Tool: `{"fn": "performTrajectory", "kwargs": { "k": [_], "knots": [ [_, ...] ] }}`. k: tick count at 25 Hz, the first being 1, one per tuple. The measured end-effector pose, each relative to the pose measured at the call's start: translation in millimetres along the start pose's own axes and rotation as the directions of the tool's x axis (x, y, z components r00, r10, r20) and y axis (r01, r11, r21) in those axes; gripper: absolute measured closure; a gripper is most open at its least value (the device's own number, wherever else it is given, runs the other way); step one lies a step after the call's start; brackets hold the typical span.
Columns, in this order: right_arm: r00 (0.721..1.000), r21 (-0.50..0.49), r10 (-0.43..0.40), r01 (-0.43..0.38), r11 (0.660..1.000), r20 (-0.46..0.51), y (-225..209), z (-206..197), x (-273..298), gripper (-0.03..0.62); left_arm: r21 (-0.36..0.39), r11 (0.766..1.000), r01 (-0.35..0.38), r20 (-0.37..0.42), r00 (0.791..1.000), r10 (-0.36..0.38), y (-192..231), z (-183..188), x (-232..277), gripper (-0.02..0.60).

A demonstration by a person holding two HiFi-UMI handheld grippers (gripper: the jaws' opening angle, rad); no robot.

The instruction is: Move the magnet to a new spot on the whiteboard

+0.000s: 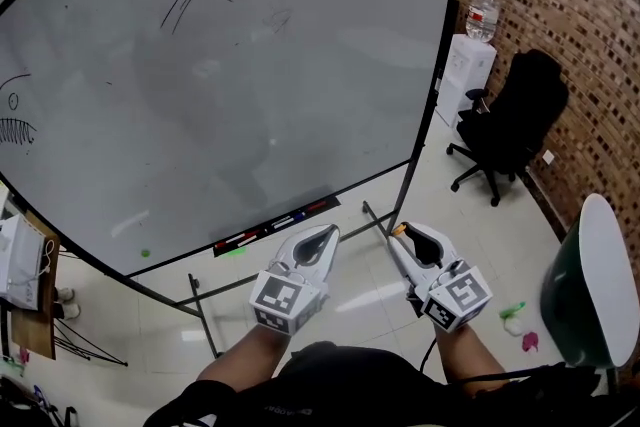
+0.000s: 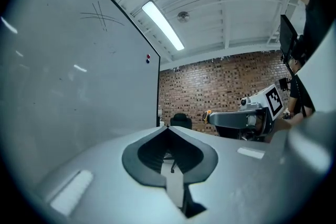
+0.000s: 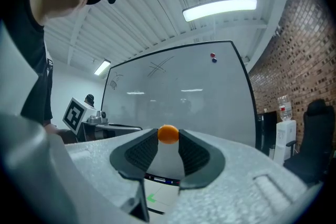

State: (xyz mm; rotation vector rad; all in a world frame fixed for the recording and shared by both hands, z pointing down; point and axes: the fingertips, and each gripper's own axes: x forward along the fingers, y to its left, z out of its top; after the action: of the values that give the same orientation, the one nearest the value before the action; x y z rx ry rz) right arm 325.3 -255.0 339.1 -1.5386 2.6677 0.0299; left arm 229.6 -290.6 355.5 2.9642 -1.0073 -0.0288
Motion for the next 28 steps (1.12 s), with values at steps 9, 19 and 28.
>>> {"fn": "performTrajectory", "kwargs": {
  "k": [9,19,28],
  "knots": [
    [0.998,-0.027,0.063,-0.063,0.998,0.029,-56.4,16.2,38.8,0.482,0.026,0.997,-0.076,0.001,0.997,0.076,19.2,7.9,43.0,0.566],
    [0.969,-0.2,0.215,-0.188,0.962,0.123,-146.4,123.8,88.0,0.482,0.012,0.973,-0.231,0.059,0.971,0.23,13.3,45.5,108.0,0.566],
    [0.947,-0.414,0.253,-0.153,0.897,0.199,-195.2,239.0,144.1,0.482,-0.025,0.942,-0.334,0.032,0.942,0.335,12.3,26.5,141.4,0.566]
  ]
}}
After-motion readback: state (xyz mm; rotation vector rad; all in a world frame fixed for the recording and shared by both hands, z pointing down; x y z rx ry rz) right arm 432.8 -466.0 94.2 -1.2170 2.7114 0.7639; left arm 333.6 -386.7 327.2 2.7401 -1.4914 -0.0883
